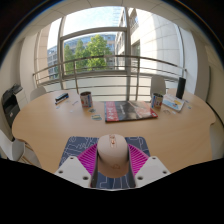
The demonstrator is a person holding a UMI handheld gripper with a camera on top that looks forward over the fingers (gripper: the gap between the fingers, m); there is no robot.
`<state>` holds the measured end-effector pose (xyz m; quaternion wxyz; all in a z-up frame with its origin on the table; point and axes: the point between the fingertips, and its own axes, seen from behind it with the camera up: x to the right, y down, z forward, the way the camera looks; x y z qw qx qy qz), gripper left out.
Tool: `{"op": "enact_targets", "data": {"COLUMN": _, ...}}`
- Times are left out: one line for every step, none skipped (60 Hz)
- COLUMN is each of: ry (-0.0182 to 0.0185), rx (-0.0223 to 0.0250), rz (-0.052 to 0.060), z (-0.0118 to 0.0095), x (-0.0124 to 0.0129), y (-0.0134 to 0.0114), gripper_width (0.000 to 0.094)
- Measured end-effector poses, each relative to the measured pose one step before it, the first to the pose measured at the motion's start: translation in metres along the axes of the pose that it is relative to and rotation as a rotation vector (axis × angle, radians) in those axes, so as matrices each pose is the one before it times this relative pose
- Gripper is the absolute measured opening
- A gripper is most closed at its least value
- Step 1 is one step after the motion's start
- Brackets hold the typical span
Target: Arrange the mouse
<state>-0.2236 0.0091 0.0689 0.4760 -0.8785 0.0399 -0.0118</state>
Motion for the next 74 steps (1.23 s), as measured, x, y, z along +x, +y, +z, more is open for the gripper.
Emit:
{"op": "enact_targets", "data": {"ry": 0.00257, "rx": -0.01151, "rz": -0.0036, "z": 0.00277, "x": -0.00215, "y": 0.00674, "gripper_width": 0.0429}}
{"op": "enact_targets", "data": {"ry": 0.00317, "rx": -0.01078, "rz": -0.0068, "z": 0.00237, "x": -0.00173, "y": 0.00670, "gripper_width": 0.0429}}
{"op": "enact_targets", "data": {"ry": 0.00281, "rx": -0.01008, "rz": -0.0092, "z": 0.00305, "x": -0.00111, "y": 0.00642, "gripper_width": 0.0430}}
{"op": "enact_targets", "data": {"ry": 0.00243, "rx": -0.00912, "rz": -0.0100, "z": 0.00272, "x": -0.00119, "y": 0.00640, "gripper_width": 0.0431}}
{"op": "enact_targets", "data": {"ry": 0.00087, "rx": -0.00487, "rz": -0.0062, "z": 0.00661, "x": 0.00025, "y": 0.00944, "gripper_width": 0.0435}}
{"op": "enact_targets", "data": {"ry": 0.00222, "rx": -0.00356, "rz": -0.0037, "z": 0.00299, "x": -0.00348, "y": 0.00815, "gripper_width": 0.0438}}
{"op": "enact_targets", "data": {"ry": 0.00021, "rx": -0.00496, "rz": -0.0011, "z": 0.00231, "x": -0.00105, "y": 0.00469, "gripper_width": 0.0439}}
{"op": "enact_targets", "data": {"ry": 0.00044, "rx": -0.00694, "rz": 0.0005, "z": 0.00195, "x": -0.00108, "y": 0.00476, "gripper_width": 0.0453}}
{"op": "enact_targets", "data": {"ry": 0.00186, "rx": -0.00880, "rz": -0.0001, "z": 0.00151, "x": -0.00063, "y": 0.00513, "gripper_width": 0.0465}}
{"op": "enact_targets", "data": {"ry": 0.00307, "rx": -0.01132, "rz": -0.0017, "z": 0.00181, "x": -0.00030, "y": 0.00518, "gripper_width": 0.0481}}
{"op": "enact_targets", "data": {"ry": 0.00083, "rx": -0.01116, "rz": -0.0021, "z": 0.00113, "x": -0.00054, "y": 0.00461, "gripper_width": 0.0494}}
{"op": "enact_targets", "data": {"ry": -0.00297, "rx": -0.01163, "rz": -0.0008, "z": -0.00185, "x": 0.00662, "y": -0.00221, "gripper_width": 0.0514}}
{"op": "enact_targets", "data": {"ry": 0.00013, "rx": 0.00301, "rz": 0.0033, "z": 0.00235, "x": -0.00713, "y": 0.00776, "gripper_width": 0.0530}}
{"op": "enact_targets", "data": {"ry": -0.00262, "rx": 0.00173, "rz": 0.0018, "z": -0.00043, "x": -0.00152, "y": 0.00091, "gripper_width": 0.0551}}
{"op": "enact_targets", "data": {"ry": -0.00322, "rx": -0.00033, "rz": 0.0007, "z": -0.00071, "x": -0.00102, "y": 0.00093, "gripper_width": 0.0572}}
{"op": "enact_targets", "data": {"ry": -0.00115, "rx": -0.00189, "rz": 0.0007, "z": -0.00127, "x": -0.00046, "y": 0.00060, "gripper_width": 0.0605}}
{"op": "enact_targets", "data": {"ry": -0.00186, "rx": -0.00308, "rz": 0.0001, "z": -0.00217, "x": -0.00056, "y": 0.00071, "gripper_width": 0.0651}}
{"op": "enact_targets", "data": {"ry": -0.00293, "rx": -0.00272, "rz": -0.0007, "z": -0.00262, "x": -0.00103, "y": 0.00017, "gripper_width": 0.0699}}
{"op": "enact_targets", "data": {"ry": -0.00326, "rx": -0.00172, "rz": -0.0027, "z": -0.00343, "x": -0.00095, "y": -0.00034, "gripper_width": 0.0753}}
{"op": "enact_targets", "data": {"ry": -0.00311, "rx": -0.00140, "rz": -0.0045, "z": -0.00554, "x": 0.00062, "y": -0.00227, "gripper_width": 0.0809}}
{"op": "enact_targets", "data": {"ry": -0.00035, "rx": 0.00275, "rz": -0.0039, "z": -0.00391, "x": -0.00057, "y": -0.00110, "gripper_width": 0.0863}}
{"op": "enact_targets", "data": {"ry": -0.00042, "rx": 0.00458, "rz": -0.0045, "z": -0.00465, "x": -0.00075, "y": -0.00165, "gripper_width": 0.0852}}
{"op": "enact_targets", "data": {"ry": 0.00305, "rx": 0.00412, "rz": -0.0029, "z": -0.00614, "x": 0.00148, "y": -0.00429, "gripper_width": 0.0836}}
{"op": "enact_targets", "data": {"ry": 0.00273, "rx": 0.00678, "rz": -0.0024, "z": -0.00604, "x": 0.00003, "y": -0.00260, "gripper_width": 0.0835}}
{"op": "enact_targets", "data": {"ry": 0.00167, "rx": 0.00672, "rz": -0.0018, "z": -0.00664, "x": -0.00040, "y": -0.00264, "gripper_width": 0.0839}}
{"op": "enact_targets", "data": {"ry": -0.00018, "rx": 0.00695, "rz": -0.0027, "z": -0.00691, "x": -0.00043, "y": -0.00307, "gripper_width": 0.0846}}
{"op": "enact_targets", "data": {"ry": -0.00095, "rx": 0.00617, "rz": -0.0027, "z": -0.00751, "x": -0.00068, "y": -0.00285, "gripper_width": 0.0852}}
{"op": "enact_targets", "data": {"ry": -0.00081, "rx": 0.00578, "rz": -0.0023, "z": -0.00741, "x": -0.00072, "y": -0.00269, "gripper_width": 0.0856}}
{"op": "enact_targets", "data": {"ry": -0.00184, "rx": 0.00609, "rz": -0.0024, "z": -0.00793, "x": -0.00067, "y": -0.00291, "gripper_width": 0.0855}}
{"op": "enact_targets", "data": {"ry": -0.00146, "rx": 0.00655, "rz": -0.0025, "z": -0.00780, "x": -0.00053, "y": -0.00285, "gripper_width": 0.0854}}
{"op": "enact_targets", "data": {"ry": 0.00041, "rx": 0.00503, "rz": -0.0027, "z": -0.01224, "x": -0.00080, "y": -0.00285, "gripper_width": 0.0850}}
{"op": "enact_targets", "data": {"ry": -0.00013, "rx": 0.00591, "rz": -0.0024, "z": -0.00793, "x": -0.00003, "y": -0.00278, "gripper_width": 0.0846}}
{"op": "enact_targets", "data": {"ry": 0.00029, "rx": 0.00521, "rz": -0.0015, "z": -0.00840, "x": -0.00032, "y": -0.00250, "gripper_width": 0.0846}}
{"op": "enact_targets", "data": {"ry": 0.00074, "rx": 0.00583, "rz": -0.0012, "z": -0.00872, "x": -0.00021, "y": -0.00261, "gripper_width": 0.0845}}
{"op": "enact_targets", "data": {"ry": 0.00171, "rx": 0.00618, "rz": -0.0011, "z": -0.00860, "x": 0.00037, "y": -0.00253, "gripper_width": 0.0847}}
{"op": "enact_targets", "data": {"ry": 0.00225, "rx": 0.00621, "rz": -0.0011, "z": -0.00837, "x": 0.00069, "y": -0.00215, "gripper_width": 0.0846}}
{"op": "enact_targets", "data": {"ry": 0.00182, "rx": 0.00521, "rz": -0.0013, "z": -0.00846, "x": 0.00058, "y": -0.00238, "gripper_width": 0.0846}}
{"op": "enact_targets", "data": {"ry": 0.00184, "rx": 0.00554, "rz": 0.0003, "z": -0.01045, "x": 0.00029, "y": -0.00251, "gripper_width": 0.0847}}
{"op": "enact_targets", "data": {"ry": 0.00188, "rx": 0.00637, "rz": 0.0004, "z": -0.00856, "x": 0.00029, "y": -0.00186, "gripper_width": 0.0848}}
{"op": "enact_targets", "data": {"ry": 0.00028, "rx": 0.00670, "rz": 0.0011, "z": -0.00833, "x": 0.00008, "y": -0.00182, "gripper_width": 0.0847}}
{"op": "enact_targets", "data": {"ry": -0.00120, "rx": 0.00667, "rz": 0.0006, "z": -0.00886, "x": -0.00010, "y": -0.00180, "gripper_width": 0.0849}}
{"op": "enact_targets", "data": {"ry": -0.00124, "rx": 0.00685, "rz": 0.0006, "z": -0.00821, "x": -0.00031, "y": -0.00174, "gripper_width": 0.0848}}
{"op": "enact_targets", "data": {"ry": -0.00042, "rx": 0.00702, "rz": 0.0010, "z": -0.00804, "x": 0.00001, "y": -0.00136, "gripper_width": 0.0846}}
{"op": "enact_targets", "data": {"ry": 0.00148, "rx": 0.00609, "rz": 0.0015, "z": -0.00778, "x": 0.00042, "y": -0.00075, "gripper_width": 0.0846}}
{"op": "enact_targets", "data": {"ry": 0.00135, "rx": 0.00485, "rz": 0.0023, "z": -0.00763, "x": 0.00083, "y": -0.00075, "gripper_width": 0.0848}}
{"op": "enact_targets", "data": {"ry": 0.00142, "rx": 0.00333, "rz": 0.0027, "z": -0.00739, "x": 0.00063, "y": -0.00039, "gripper_width": 0.0848}}
{"op": "enact_targets", "data": {"ry": -0.00005, "rx": 0.00183, "rz": 0.0013, "z": -0.00763, "x": 0.00021, "y": 0.00007, "gripper_width": 0.0846}}
{"op": "enact_targets", "data": {"ry": -0.00032, "rx": 0.00112, "rz": 0.0003, "z": -0.00894, "x": 0.00070, "y": 0.00043, "gripper_width": 0.0846}}
{"op": "enact_targets", "data": {"ry": 0.00029, "rx": 0.00127, "rz": 0.0008, "z": -0.00759, "x": 0.00040, "y": 0.00087, "gripper_width": 0.0846}}
{"op": "enact_targets", "data": {"ry": 0.00055, "rx": 0.00156, "rz": 0.0018, "z": -0.00682, "x": 0.00081, "y": 0.00107, "gripper_width": 0.0846}}
{"op": "enact_targets", "data": {"ry": 0.00075, "rx": 0.00192, "rz": 0.0021, "z": -0.00678, "x": 0.00088, "y": 0.00126, "gripper_width": 0.0846}}
{"op": "enact_targets", "data": {"ry": 0.00030, "rx": 0.00261, "rz": 0.0020, "z": -0.00693, "x": 0.00063, "y": 0.00102, "gripper_width": 0.0845}}
{"op": "enact_targets", "data": {"ry": -0.00003, "rx": 0.00218, "rz": 0.0020, "z": -0.00683, "x": 0.00020, "y": 0.00102, "gripper_width": 0.0846}}
{"op": "enact_targets", "data": {"ry": -0.00057, "rx": 0.00143, "rz": 0.0019, "z": -0.00644, "x": 0.00045, "y": 0.00141, "gripper_width": 0.0847}}
{"op": "enact_targets", "data": {"ry": -0.00041, "rx": 0.00041, "rz": 0.0018, "z": -0.00620, "x": 0.00006, "y": 0.00183, "gripper_width": 0.0847}}
{"op": "enact_targets", "data": {"ry": -0.00065, "rx": -0.00020, "rz": 0.0021, "z": -0.00739, "x": -0.00030, "y": 0.00289, "gripper_width": 0.0846}}
{"op": "enact_targets", "data": {"ry": 0.00035, "rx": -0.00064, "rz": 0.0013, "z": -0.00585, "x": 0.00024, "y": 0.00216, "gripper_width": 0.0846}}
{"op": "enact_targets", "data": {"ry": 0.00038, "rx": -0.00136, "rz": 0.0002, "z": -0.00620, "x": 0.00066, "y": 0.00198, "gripper_width": 0.0847}}
{"op": "enact_targets", "data": {"ry": -0.00027, "rx": -0.00209, "rz": -0.0002, "z": -0.00552, "x": 0.00032, "y": 0.00214, "gripper_width": 0.0845}}
{"op": "enact_targets", "data": {"ry": -0.00052, "rx": -0.00324, "rz": -0.0001, "z": -0.00499, "x": 0.00057, "y": 0.00237, "gripper_width": 0.0846}}
{"op": "enact_targets", "data": {"ry": -0.00097, "rx": -0.00360, "rz": -0.0007, "z": -0.00458, "x": 0.00015, "y": 0.00260, "gripper_width": 0.0844}}
{"op": "enact_targets", "data": {"ry": -0.00102, "rx": -0.00264, "rz": -0.0016, "z": -0.00419, "x": 0.00021, "y": 0.00261, "gripper_width": 0.0846}}
{"op": "enact_targets", "data": {"ry": 0.00011, "rx": -0.00087, "rz": -0.0042, "z": -0.00208, "x": -0.00002, "y": 0.00231, "gripper_width": 0.0846}}
{"op": "enact_targets", "data": {"ry": 0.00047, "rx": 0.00189, "rz": -0.0049, "z": -0.00324, "x": 0.00085, "y": 0.00147, "gripper_width": 0.0847}}
{"op": "enact_targets", "data": {"ry": 0.00092, "rx": 0.00069, "rz": -0.0045, "z": -0.00318, "x": 0.00044, "y": 0.00150, "gripper_width": 0.0847}}
{"op": "enact_targets", "data": {"ry": -0.00109, "rx": -0.00131, "rz": -0.0019, "z": -0.00270, "x": 0.00031, "y": 0.00178, "gripper_width": 0.0846}}
{"op": "enact_targets", "data": {"ry": -0.00103, "rx": -0.00239, "rz": -0.0018, "z": -0.00258, "x": 0.00028, "y": 0.00181, "gripper_width": 0.0845}}
{"op": "enact_targets", "data": {"ry": -0.00046, "rx": -0.00199, "rz": -0.0025, "z": -0.00229, "x": 0.00037, "y": 0.00159, "gripper_width": 0.0846}}
{"op": "enact_targets", "data": {"ry": -0.00018, "rx": -0.00078, "rz": -0.0016, "z": -0.00231, "x": 0.00049, "y": 0.00099, "gripper_width": 0.0847}}
{"op": "enact_targets", "data": {"ry": 0.00012, "rx": 0.00039, "rz": 0.0005, "z": -0.00104, "x": 0.00096, "y": 0.00053, "gripper_width": 0.0845}}
{"op": "enact_targets", "data": {"ry": 0.00102, "rx": 0.00042, "rz": 0.0008, "z": -0.00208, "x": 0.00046, "y": 0.00050, "gripper_width": 0.0847}}
{"op": "enact_targets", "data": {"ry": 0.00198, "rx": 0.00060, "rz": 0.0011, "z": -0.00124, "x": 0.00019, "y": 0.00002, "gripper_width": 0.0844}}
{"op": "enact_targets", "data": {"ry": 0.00134, "rx": 0.00084, "rz": 0.0003, "z": -0.00234, "x": 0.00095, "y": 0.00052, "gripper_width": 0.0844}}
{"op": "enact_targets", "data": {"ry": 0.00072, "rx": 0.00095, "rz": 0.0000, "z": -0.00181, "x": 0.00096, "y": 0.00006, "gripper_width": 0.0844}}
